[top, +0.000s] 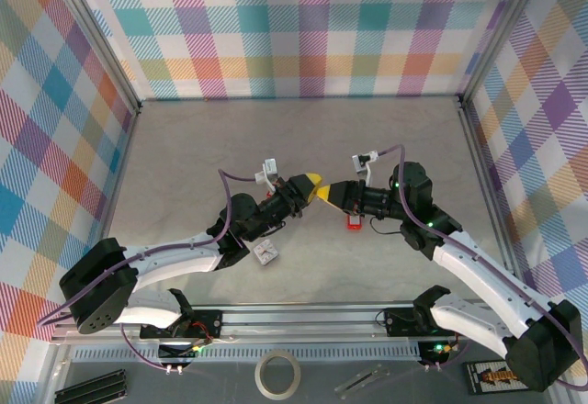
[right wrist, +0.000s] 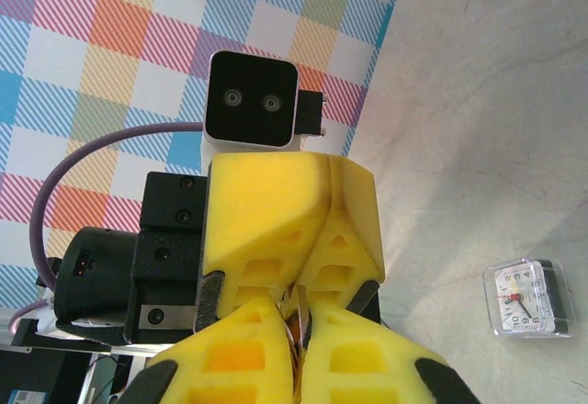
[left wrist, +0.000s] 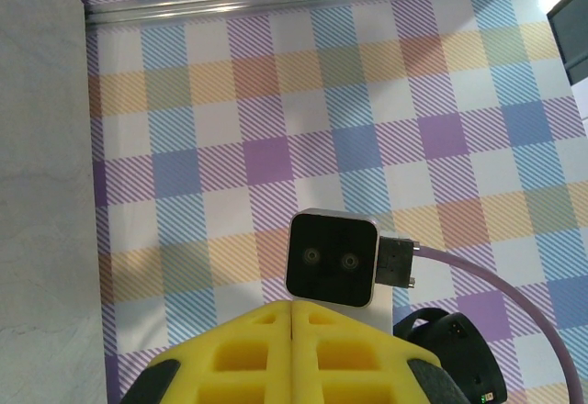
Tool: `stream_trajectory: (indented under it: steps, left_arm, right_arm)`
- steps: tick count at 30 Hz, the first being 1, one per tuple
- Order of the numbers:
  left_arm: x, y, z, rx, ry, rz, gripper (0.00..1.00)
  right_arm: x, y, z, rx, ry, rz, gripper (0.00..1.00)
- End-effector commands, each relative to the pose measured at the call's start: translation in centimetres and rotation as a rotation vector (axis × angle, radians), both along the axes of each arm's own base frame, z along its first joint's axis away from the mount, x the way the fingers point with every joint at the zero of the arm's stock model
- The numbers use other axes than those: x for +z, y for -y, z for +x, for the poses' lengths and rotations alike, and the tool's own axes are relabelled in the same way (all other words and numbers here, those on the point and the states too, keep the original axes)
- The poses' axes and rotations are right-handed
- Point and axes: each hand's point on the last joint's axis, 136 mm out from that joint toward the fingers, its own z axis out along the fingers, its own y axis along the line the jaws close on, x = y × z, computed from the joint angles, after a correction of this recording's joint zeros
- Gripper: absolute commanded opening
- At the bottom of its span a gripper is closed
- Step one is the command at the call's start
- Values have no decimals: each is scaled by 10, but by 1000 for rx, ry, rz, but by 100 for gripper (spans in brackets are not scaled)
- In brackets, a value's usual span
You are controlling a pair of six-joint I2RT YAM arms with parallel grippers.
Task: Unlock with the key
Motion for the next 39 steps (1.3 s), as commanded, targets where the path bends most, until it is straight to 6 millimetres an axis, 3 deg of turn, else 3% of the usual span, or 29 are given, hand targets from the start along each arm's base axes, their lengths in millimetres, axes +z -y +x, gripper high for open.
stream_trajectory:
  steps: [1, 3, 5, 7, 9, 12, 14, 16, 18, 22, 25, 28, 32, 39]
  left_arm:
    - [18, 7, -8, -30, 84, -18, 0]
    - [18, 6, -7, -28, 88, -16, 4]
    - [17, 2, -5, -11, 93, -12, 43]
    - [9, -10, 5, 35, 65, 16, 70]
    - [-2, -25, 14, 83, 26, 83, 84]
    - [-14, -47, 22, 156, 4, 280, 99]
    - [-28, -51, 24, 154, -9, 495, 100]
    - [-39, -40, 27, 90, -5, 659, 100]
    - [-65, -26, 31, 4, -10, 830, 100]
    - [-140, 1, 34, -205, -89, 1165, 93]
    - [-179, 30, 28, -329, -135, 1262, 87]
    - [-200, 54, 25, -387, -157, 1334, 86]
    - [-221, 77, 21, -435, -190, 1397, 83]
    - [-262, 86, 25, -410, -270, 1475, 80]
  right_arm:
    - [7, 2, -3, 1, 37, 13, 0]
    - [4, 5, -6, -2, 31, -11, 0]
    - [-2, 10, -8, -16, 28, -58, 0]
    - [-11, 21, -9, -61, 27, -130, 0]
    - [-28, 36, -10, -114, 6, -243, 0]
    - [-65, 76, -10, -251, -49, -491, 0]
    - [-88, 105, -8, -350, -86, -646, 0]
    - [-111, 136, -2, -464, -117, -814, 0]
    - [-124, 163, 4, -558, -147, -949, 0]
    - [-108, 198, 13, -696, -128, -1042, 0]
    - [-84, 213, 13, -755, -77, -1039, 0]
    - [-72, 215, 10, -760, -52, -1015, 0]
    - [-80, 205, 5, -725, -63, -956, 0]
    - [-91, 187, 4, -660, -64, -872, 0]
